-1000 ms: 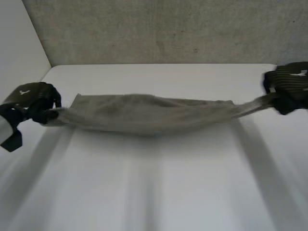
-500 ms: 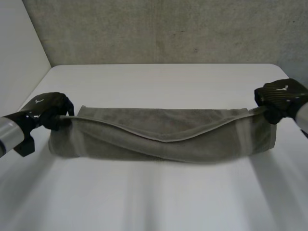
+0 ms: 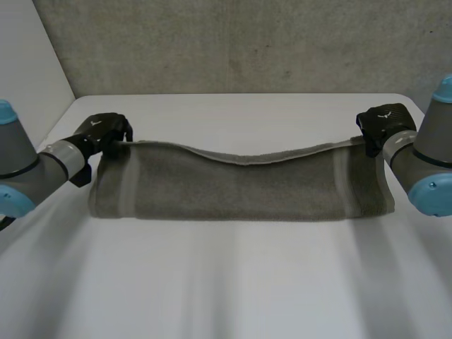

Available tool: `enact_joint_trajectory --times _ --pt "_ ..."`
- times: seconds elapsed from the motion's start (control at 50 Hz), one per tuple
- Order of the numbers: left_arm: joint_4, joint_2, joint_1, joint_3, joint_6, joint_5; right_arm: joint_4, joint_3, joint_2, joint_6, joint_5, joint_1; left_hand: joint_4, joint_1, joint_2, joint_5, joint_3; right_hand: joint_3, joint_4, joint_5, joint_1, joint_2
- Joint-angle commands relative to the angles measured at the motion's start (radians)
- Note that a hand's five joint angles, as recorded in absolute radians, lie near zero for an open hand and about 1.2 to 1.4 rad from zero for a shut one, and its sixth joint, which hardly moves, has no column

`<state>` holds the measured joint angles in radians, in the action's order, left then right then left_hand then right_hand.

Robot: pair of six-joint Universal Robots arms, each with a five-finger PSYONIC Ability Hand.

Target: Fold the towel.

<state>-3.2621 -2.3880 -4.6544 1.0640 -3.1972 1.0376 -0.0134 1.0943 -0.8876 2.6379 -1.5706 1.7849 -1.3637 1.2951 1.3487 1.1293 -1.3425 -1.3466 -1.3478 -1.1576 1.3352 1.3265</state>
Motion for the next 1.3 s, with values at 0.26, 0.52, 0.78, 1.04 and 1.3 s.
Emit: enact_joint_trajectory --times 0.26,0.52,0.78,1.04,1.3 --pt "0.002 -0.111 0.028 -0.147 -0.001 0.111 -0.004 -0.197 0.145 -0.009 -0.135 0.01 1.177 -1.108 -1.162 -1.117 1.155 1.172 1.173 1.158 -1.161 -1.152" --pt "0.047 0.177 0.006 0.009 -0.003 0.116 -0.065 0.043 -0.216 -0.025 -0.045 0.036 1.177 -1.108 -1.162 -1.117 1.155 1.172 1.173 1.158 -1.161 -1.152" --pt "0.035 0.394 0.02 0.306 -0.006 0.136 -0.185 0.35 -0.301 -0.159 0.037 0.034 1.177 -1.108 -1.162 -1.117 1.155 1.124 1.125 1.109 -1.112 -1.104" --pt "-0.09 0.397 0.026 0.479 0.01 0.231 0.182 0.548 -0.234 -0.176 0.066 -0.025 1.177 -1.108 -1.162 -1.117 1.155 0.968 0.969 0.954 -0.957 -0.948" --pt "-0.209 0.4 0.025 0.56 0.088 0.233 0.268 0.539 -0.119 -0.188 0.144 -0.094 1.177 -1.108 -1.162 -1.117 1.155 0.765 0.767 0.751 -0.754 -0.745"
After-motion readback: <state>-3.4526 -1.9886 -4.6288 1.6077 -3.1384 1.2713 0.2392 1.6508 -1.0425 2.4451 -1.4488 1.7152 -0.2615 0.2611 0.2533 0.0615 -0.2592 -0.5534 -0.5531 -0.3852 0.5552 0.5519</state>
